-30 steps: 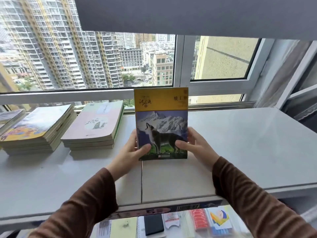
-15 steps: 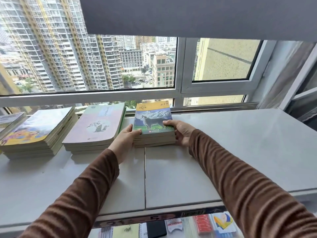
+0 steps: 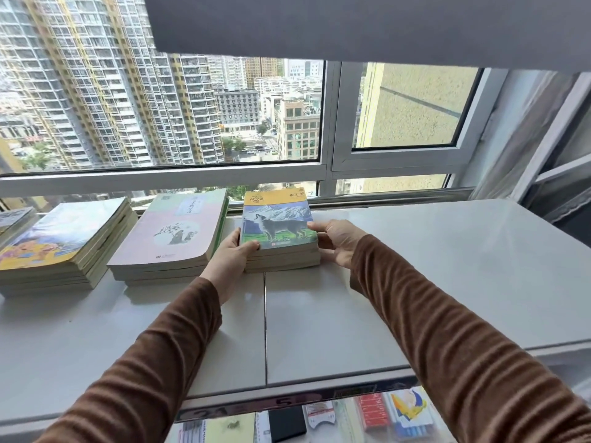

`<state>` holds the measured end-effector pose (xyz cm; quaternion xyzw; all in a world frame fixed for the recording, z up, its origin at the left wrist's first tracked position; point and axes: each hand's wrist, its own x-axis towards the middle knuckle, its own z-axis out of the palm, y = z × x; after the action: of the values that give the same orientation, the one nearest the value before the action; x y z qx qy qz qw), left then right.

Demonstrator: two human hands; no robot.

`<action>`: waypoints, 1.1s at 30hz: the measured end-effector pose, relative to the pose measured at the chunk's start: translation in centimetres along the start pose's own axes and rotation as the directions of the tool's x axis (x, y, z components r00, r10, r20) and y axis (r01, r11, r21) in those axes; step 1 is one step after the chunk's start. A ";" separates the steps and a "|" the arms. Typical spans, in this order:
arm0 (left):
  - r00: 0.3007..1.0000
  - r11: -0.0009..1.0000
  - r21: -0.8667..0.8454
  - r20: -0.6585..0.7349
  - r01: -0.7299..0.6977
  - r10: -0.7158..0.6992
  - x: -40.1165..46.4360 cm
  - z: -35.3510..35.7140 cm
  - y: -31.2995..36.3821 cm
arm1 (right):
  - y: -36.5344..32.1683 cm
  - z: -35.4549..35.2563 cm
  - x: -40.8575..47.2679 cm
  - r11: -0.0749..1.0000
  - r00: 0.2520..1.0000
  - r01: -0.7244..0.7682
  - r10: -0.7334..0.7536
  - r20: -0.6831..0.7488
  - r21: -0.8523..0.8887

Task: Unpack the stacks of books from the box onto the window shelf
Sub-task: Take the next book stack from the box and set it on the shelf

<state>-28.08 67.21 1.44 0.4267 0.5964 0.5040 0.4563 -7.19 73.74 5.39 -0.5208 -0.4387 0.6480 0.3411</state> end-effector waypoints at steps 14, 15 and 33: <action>0.834 0.574 0.695 0.068 -0.433 0.547 -8.1 3.7 3.3 | 4.4 -4.3 -8.9 0.638 0.845 0.361 -0.532 -0.051 -0.680; 0.824 0.530 0.716 0.113 -0.455 0.556 -9.2 4.1 3.5 | 5.0 -4.7 -10.1 0.603 0.827 0.359 -0.559 -0.056 -0.713; 0.613 0.437 0.461 0.723 -0.772 0.320 -32.7 16.8 -5.1 | 25.2 -12.4 -43.4 0.646 0.687 -0.180 -0.458 -0.565 -0.742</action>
<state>-4.82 38.45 -1.17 0.8707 0.4100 0.1980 0.1862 15.00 27.69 -2.49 -0.7815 -0.5394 0.1206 0.2895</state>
